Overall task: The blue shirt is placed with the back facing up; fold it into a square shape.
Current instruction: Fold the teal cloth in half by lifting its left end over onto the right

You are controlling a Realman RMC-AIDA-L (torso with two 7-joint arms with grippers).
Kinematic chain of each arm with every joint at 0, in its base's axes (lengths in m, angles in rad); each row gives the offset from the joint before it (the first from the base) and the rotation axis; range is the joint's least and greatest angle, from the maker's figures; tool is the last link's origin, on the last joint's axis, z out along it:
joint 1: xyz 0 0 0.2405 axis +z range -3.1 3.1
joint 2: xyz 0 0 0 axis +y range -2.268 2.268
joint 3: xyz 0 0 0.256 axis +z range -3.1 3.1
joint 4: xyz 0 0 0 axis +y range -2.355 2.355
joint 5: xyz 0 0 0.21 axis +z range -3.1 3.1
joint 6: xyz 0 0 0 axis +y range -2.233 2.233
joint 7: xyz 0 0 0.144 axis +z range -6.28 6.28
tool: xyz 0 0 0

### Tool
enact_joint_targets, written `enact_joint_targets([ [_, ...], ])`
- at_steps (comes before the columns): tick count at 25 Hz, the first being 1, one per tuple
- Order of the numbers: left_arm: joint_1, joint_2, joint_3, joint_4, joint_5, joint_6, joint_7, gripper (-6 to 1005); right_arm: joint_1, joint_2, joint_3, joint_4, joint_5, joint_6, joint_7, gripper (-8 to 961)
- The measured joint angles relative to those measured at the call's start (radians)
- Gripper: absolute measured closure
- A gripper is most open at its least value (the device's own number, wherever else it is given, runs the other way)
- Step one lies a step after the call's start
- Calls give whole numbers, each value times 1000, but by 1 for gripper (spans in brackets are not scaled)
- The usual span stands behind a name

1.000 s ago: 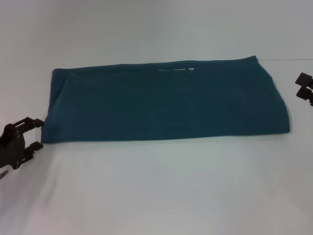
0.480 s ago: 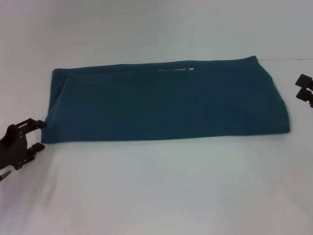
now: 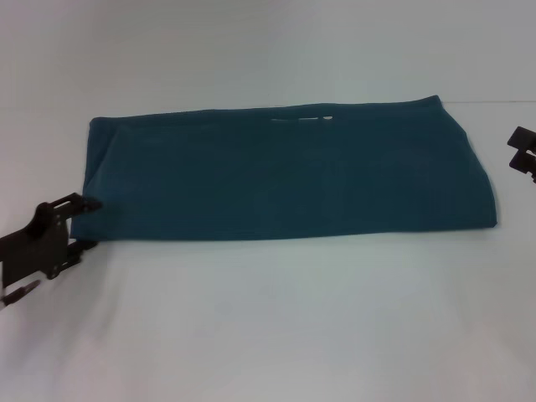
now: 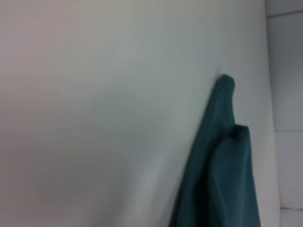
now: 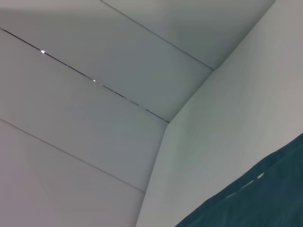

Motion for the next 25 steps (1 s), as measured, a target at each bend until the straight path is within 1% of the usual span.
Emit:
enact_joint_targets([
  [9, -67, 6, 36, -38, 0, -54, 2, 323, 0, -1, 0, 0, 0, 4, -3, 264],
  [11, -74, 7, 42, -39, 0, -66, 2, 324, 0, -1, 1, 0, 1, 4, -3, 263],
  [15, -79, 7, 45, -40, 0, -85, 3, 325, 0, -1, 3, 0, 5, 4, -3, 263],
  [22, -67, 7, 42, -41, -8, -108, 6, 327, 0, -1, 17, 0, 6, 2, -3, 263],
  [25, -78, 6, 45, -41, -8, -114, 17, 327, 0, 0, 17, 0, 4, 3, -3, 263],
])
